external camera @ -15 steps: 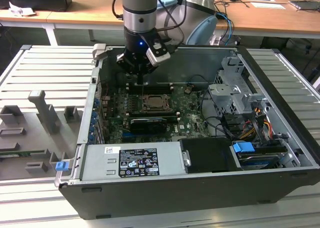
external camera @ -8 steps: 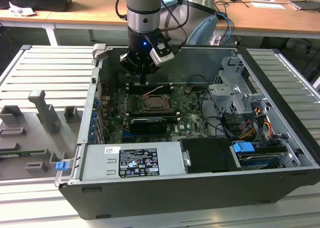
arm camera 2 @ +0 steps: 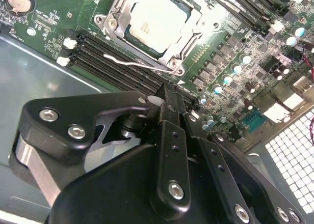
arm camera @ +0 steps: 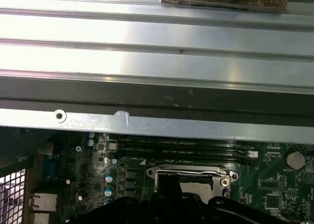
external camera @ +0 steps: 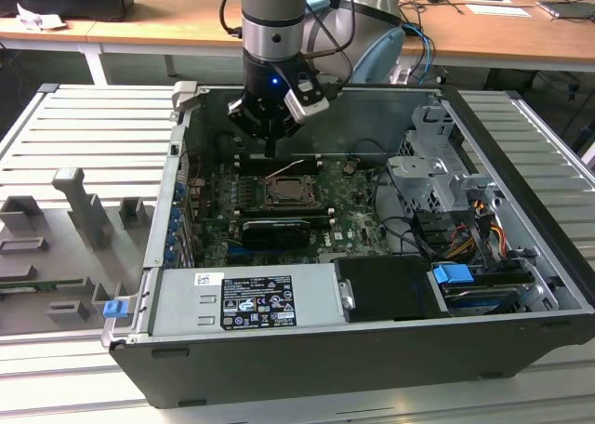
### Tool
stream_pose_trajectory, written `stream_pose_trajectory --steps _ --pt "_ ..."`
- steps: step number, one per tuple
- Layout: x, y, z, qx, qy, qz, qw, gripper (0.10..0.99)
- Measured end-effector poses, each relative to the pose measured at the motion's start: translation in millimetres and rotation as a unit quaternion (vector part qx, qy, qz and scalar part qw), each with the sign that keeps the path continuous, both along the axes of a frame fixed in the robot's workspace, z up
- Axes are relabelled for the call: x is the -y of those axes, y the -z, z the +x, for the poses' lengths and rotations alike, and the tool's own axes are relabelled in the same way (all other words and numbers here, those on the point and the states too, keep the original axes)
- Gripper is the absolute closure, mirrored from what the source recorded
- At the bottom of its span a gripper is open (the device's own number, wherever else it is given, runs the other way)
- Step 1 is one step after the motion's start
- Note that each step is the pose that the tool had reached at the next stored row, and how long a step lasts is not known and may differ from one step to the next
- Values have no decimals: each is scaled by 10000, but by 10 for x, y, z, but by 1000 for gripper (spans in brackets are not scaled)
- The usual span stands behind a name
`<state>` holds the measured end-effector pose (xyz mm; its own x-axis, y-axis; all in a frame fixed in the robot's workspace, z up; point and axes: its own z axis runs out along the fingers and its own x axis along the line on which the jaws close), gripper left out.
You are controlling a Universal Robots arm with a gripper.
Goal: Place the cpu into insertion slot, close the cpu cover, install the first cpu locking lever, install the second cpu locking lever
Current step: 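Install the first cpu locking lever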
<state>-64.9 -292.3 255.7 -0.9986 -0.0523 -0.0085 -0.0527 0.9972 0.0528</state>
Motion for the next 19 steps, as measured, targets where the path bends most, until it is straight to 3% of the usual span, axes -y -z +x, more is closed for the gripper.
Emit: stream_pose_trajectory --steps 19 --pt "9 17 179 0 0 20 10000 980"
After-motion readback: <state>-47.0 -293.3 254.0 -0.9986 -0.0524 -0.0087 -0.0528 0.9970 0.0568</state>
